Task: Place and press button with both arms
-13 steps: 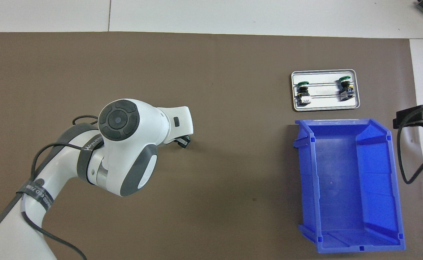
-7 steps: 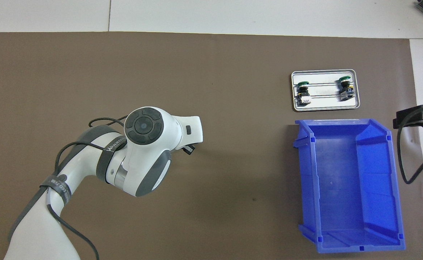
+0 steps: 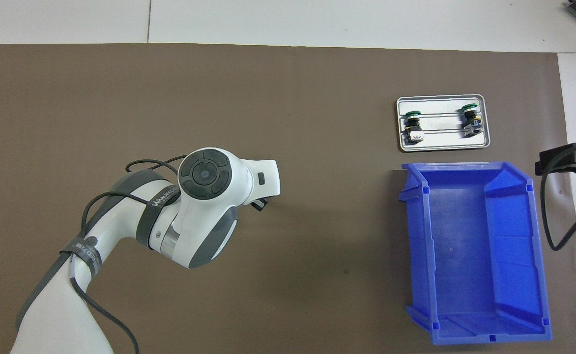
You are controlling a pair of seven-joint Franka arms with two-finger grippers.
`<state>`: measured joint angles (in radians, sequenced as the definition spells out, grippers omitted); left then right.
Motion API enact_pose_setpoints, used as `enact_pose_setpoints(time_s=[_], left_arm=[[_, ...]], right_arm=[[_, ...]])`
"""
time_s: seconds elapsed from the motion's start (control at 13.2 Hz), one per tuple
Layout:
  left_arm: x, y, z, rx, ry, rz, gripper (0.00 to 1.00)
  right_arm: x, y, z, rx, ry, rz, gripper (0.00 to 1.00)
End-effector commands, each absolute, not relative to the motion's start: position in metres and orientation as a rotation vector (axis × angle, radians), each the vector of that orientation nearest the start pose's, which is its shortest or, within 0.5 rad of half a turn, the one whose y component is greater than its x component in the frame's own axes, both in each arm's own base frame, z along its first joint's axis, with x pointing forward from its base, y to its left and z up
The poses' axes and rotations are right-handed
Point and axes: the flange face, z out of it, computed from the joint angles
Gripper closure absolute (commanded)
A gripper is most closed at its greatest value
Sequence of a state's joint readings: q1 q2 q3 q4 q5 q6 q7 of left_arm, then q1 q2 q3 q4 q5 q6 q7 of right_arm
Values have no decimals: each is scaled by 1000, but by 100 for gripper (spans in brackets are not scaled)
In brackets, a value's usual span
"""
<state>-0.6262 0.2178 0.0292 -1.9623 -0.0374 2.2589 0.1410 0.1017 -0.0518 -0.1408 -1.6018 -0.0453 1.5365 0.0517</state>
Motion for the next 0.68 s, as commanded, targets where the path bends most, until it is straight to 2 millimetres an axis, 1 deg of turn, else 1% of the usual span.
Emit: enact_pose_setpoints(time_s=[0.0,0.15,0.23,0.3,0.38,0.45,0.53,0.6], left_arm=[[499,-336,395,-2979,1083,-109,100],[508,-308,421,-3003,1023,-133,100],[509,-298,429,-3009,1000,-119,100],[512,-282,434,-3016,967,-79,69],[528,-256,438,-3039,891,-99,1],[537,-236,442,-3054,832,-90,0],[541,-211,438,-3066,771,-31,0],[540,-195,439,-3072,728,41,0]], right_arm=[[528,-29,635,-3173,132,4,0],[528,-28,635,-3173,129,3,0],[528,-28,635,-3174,129,1,0],[528,-28,635,-3173,129,3,0],[528,-28,635,-3173,129,3,0],[528,-28,635,-3174,129,3,0],[528,-28,635,-3173,129,1,0],[528,-29,635,-3173,132,1,0]])
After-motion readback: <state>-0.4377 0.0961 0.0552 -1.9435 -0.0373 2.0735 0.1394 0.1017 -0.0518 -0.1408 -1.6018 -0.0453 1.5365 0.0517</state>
